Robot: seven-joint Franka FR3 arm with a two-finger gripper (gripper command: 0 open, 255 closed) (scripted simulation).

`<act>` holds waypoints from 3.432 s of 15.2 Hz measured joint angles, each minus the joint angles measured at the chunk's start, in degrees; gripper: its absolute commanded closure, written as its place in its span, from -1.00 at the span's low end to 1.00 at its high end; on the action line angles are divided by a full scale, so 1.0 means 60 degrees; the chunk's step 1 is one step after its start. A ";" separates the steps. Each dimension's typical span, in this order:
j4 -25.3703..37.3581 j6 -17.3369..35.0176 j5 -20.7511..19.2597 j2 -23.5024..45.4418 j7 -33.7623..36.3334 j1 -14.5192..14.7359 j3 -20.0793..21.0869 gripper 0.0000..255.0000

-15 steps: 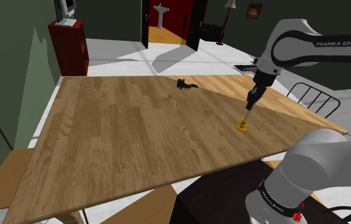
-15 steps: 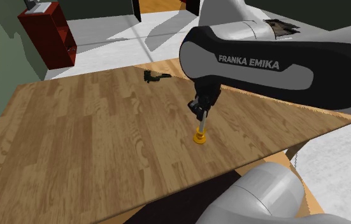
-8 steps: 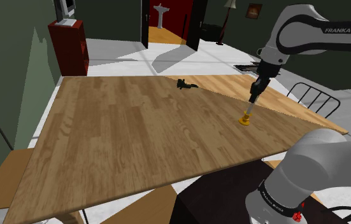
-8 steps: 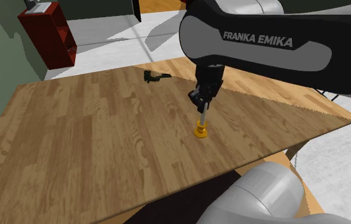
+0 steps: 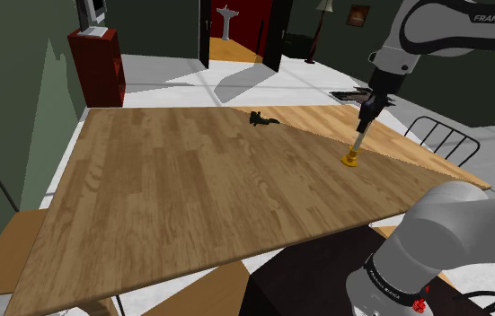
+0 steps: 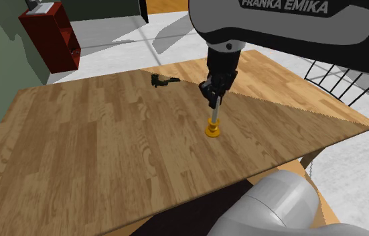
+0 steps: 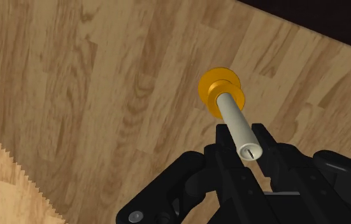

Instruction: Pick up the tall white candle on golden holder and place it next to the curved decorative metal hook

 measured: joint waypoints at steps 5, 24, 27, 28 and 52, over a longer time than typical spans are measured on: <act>0.0641 -0.0563 0.0114 0.0081 -0.0020 0.0053 0.0121 1.00; 0.3953 0.0374 0.1019 0.4359 -0.0130 0.0979 -0.0296 1.00; 0.4870 0.0618 0.1344 0.5551 -0.0361 0.1116 -0.0524 1.00; 0.5121 0.0674 0.1455 0.5879 -0.0381 0.1161 -0.0550 1.00; 1.2247 0.0339 0.4101 1.3151 -0.1172 0.0413 -0.0586 1.00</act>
